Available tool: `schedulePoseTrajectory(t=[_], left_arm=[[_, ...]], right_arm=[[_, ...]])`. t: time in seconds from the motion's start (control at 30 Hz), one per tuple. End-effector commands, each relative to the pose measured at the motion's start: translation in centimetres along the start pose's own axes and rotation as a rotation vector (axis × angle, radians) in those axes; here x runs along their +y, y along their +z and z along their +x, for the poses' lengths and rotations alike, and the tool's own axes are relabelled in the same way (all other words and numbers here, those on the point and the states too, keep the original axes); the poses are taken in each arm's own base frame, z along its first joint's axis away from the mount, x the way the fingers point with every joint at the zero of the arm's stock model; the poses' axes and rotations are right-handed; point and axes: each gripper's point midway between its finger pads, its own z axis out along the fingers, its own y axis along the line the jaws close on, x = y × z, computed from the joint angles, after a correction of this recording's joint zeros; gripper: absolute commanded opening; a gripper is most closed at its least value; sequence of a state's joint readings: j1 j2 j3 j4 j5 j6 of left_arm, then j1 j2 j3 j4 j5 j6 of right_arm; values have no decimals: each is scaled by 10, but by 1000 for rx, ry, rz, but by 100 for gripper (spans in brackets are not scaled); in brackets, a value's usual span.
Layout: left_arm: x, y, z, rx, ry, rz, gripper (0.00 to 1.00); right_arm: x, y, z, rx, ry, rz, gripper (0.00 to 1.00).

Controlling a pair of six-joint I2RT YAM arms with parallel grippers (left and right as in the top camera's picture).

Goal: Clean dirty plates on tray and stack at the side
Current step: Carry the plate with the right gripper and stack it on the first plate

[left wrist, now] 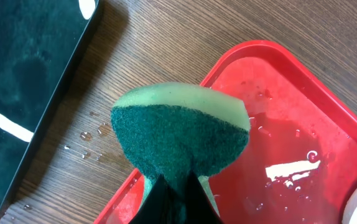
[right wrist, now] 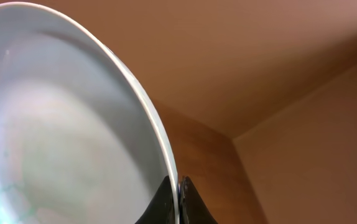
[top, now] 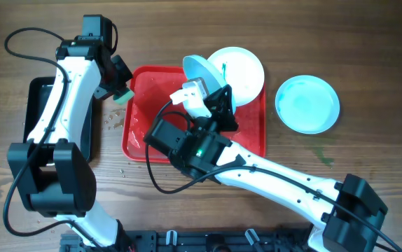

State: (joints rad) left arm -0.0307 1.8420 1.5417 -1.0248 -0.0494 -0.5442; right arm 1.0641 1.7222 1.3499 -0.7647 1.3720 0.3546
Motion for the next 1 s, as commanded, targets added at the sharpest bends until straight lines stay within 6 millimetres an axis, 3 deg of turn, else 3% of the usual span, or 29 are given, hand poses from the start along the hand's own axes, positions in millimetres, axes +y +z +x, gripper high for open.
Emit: schedulePoseTrajectory(t=[0.0,0.07,0.17,0.23,0.33,0.47,0.57,0.7,0.83,0.97], left_arm=[[-4,3,5,17,-17,10,4],[-7,3,7,17,-7,12,4],[-11,3,10,18,3,15,4],[-13,2,11,19,10,16,4],[-16,2,11,15,14,20,4],[-18,2,11,10,17,25,4],[-18,2,10,8,17,27,4],[-19,2,10,5,17,29,4],[-19,2,10,4,17,29,4],[-19,2,9,4,17,29,4]], right_arm=[[28,2,14,126,89,-258,4],[20,7,19,233,251,-403,4],[-23,35,20,334,453,-521,4],[-71,66,35,417,636,-560,4],[-138,115,96,593,866,-452,4],[-177,159,193,803,1022,-323,5],[-171,182,255,937,1046,-280,4],[-131,194,301,1114,1002,-310,4],[-100,194,324,1226,992,-364,4],[-94,192,324,1232,982,-399,4]])
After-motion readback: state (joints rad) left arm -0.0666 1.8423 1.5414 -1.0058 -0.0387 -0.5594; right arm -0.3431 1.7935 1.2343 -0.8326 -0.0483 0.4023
